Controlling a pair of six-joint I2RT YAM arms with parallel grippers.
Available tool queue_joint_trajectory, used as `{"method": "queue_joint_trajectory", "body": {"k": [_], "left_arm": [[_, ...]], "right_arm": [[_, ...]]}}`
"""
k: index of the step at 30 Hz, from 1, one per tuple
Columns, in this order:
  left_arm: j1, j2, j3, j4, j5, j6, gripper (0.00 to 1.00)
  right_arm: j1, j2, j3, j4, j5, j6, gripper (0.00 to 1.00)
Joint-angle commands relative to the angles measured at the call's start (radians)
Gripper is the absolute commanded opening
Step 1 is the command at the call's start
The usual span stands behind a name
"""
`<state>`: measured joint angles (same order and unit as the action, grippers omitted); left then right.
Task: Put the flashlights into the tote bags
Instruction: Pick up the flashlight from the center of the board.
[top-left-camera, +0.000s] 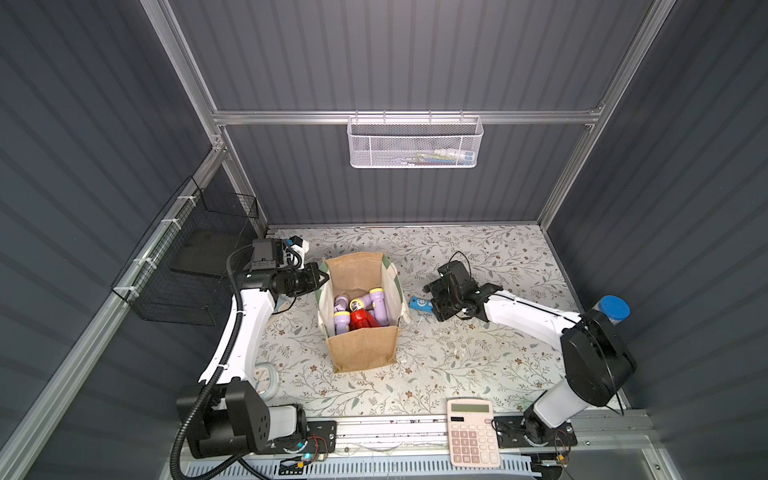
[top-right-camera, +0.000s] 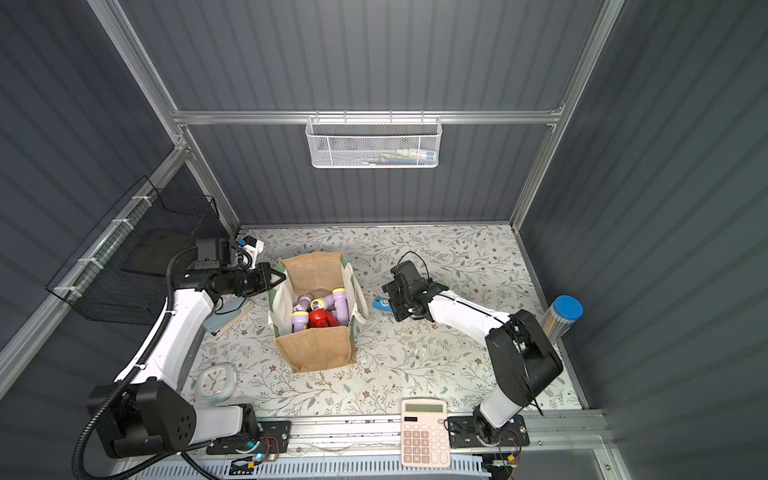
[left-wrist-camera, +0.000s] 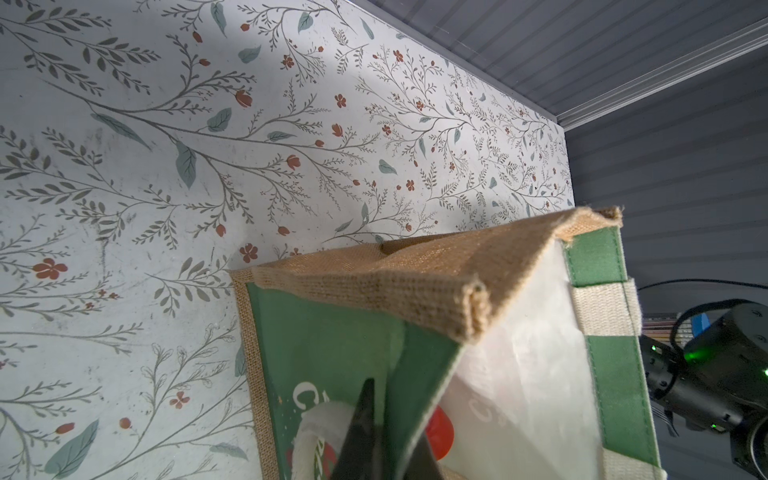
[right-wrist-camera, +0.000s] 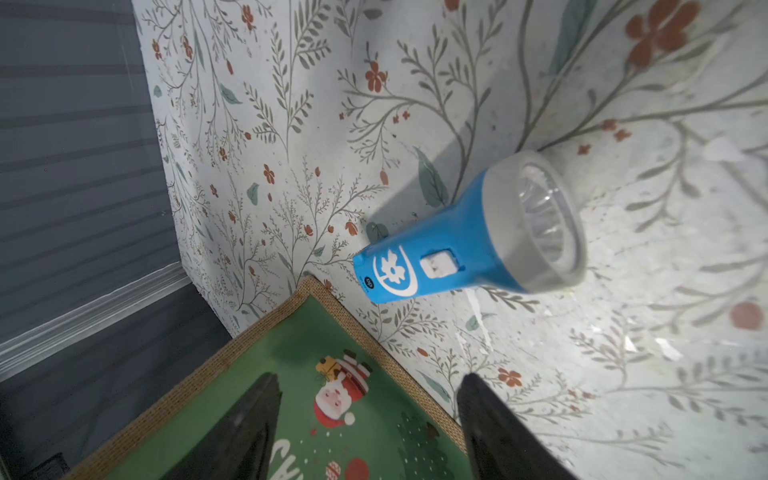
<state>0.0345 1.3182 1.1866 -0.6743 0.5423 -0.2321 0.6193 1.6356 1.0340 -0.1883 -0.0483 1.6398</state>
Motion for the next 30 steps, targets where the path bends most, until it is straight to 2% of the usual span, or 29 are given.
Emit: {"method": "queue_joint_trajectory", "body": {"k": [1,10,22,30], "left_arm": [[0.001,-0.017,0.021,0.002,0.007,0.013,0.0],[0.001,-0.017,0.016,0.005,0.016,0.014,0.0],[0.001,-0.011,0.014,0.011,0.041,0.012,0.0],[0.001,-0.001,0.01,0.009,0.039,0.016,0.0]], "right_arm": [[0.016,0.036,0.047,0.0,-0.015,0.075,0.69],[0.037,0.183,0.198,-0.141,0.023,0.121,0.68],[0.052,0.291,0.245,-0.233,0.046,0.21,0.67],[0.047,0.335,0.279,-0.234,0.083,0.207,0.68]]}}
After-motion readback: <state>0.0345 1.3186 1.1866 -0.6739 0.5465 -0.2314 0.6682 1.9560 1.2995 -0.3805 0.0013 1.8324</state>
